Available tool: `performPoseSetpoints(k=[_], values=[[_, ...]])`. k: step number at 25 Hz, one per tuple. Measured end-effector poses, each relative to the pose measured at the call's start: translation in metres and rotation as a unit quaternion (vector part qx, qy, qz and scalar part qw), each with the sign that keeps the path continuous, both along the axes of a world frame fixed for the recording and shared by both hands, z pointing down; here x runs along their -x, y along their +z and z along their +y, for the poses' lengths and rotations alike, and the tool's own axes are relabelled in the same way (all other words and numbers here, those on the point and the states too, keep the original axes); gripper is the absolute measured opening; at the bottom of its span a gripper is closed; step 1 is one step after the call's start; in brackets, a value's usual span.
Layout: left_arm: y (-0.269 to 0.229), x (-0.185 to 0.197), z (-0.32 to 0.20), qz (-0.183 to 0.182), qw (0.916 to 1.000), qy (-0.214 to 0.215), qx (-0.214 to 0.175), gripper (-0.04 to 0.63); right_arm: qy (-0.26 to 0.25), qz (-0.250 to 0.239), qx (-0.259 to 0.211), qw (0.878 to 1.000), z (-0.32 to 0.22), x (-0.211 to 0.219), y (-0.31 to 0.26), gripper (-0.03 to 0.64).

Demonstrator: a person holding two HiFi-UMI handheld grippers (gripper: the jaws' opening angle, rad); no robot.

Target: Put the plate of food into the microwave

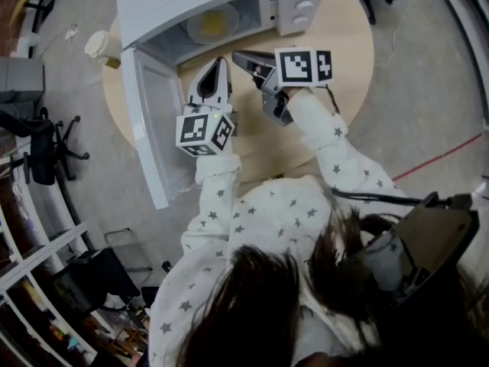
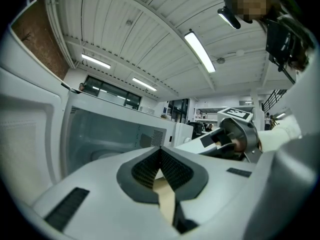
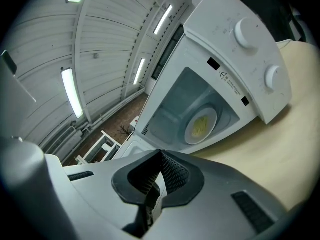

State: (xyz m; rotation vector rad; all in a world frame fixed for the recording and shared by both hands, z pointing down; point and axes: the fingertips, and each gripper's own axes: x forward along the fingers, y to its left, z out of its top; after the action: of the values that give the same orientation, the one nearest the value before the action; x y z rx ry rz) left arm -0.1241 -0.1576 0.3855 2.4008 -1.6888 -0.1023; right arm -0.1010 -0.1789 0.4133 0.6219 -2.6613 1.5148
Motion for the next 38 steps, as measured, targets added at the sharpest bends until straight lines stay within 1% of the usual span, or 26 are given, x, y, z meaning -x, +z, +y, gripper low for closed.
performPoseSetpoints(k=[4,7,12,17,21,29,38], values=[[0.000,-0.011,0.024,-0.005,1.0000,0.005,-0.006,0.002,-0.004,-0.012,0.000,1.000,0.027,-0.011,-0.001,0.006],[-0.015,-0.018,0.040,-0.006,0.9999,0.010,-0.008,0.002,-0.009,-0.017,-0.002,1.000,0.046,-0.017,-0.018,0.006],[-0.025,-0.026,0.062,-0.012,0.9994,0.030,-0.008,0.002,-0.024,-0.022,-0.002,0.999,0.075,-0.024,-0.026,0.006],[-0.030,-0.040,0.078,-0.016,0.9987,0.046,-0.013,0.002,-0.032,-0.024,-0.010,0.999,0.093,-0.036,-0.028,0.006],[-0.034,-0.045,0.082,-0.013,0.9986,0.049,-0.017,0.002,-0.026,-0.039,-0.006,0.999,0.098,-0.040,-0.034,0.006],[-0.037,-0.046,0.076,-0.014,0.9988,0.043,-0.018,0.002,-0.024,-0.039,-0.012,0.999,0.092,-0.044,-0.033,0.006],[-0.032,-0.040,0.073,-0.016,0.9993,0.031,-0.008,0.002,-0.023,-0.043,-0.001,0.999,0.088,-0.044,-0.029,0.006]])
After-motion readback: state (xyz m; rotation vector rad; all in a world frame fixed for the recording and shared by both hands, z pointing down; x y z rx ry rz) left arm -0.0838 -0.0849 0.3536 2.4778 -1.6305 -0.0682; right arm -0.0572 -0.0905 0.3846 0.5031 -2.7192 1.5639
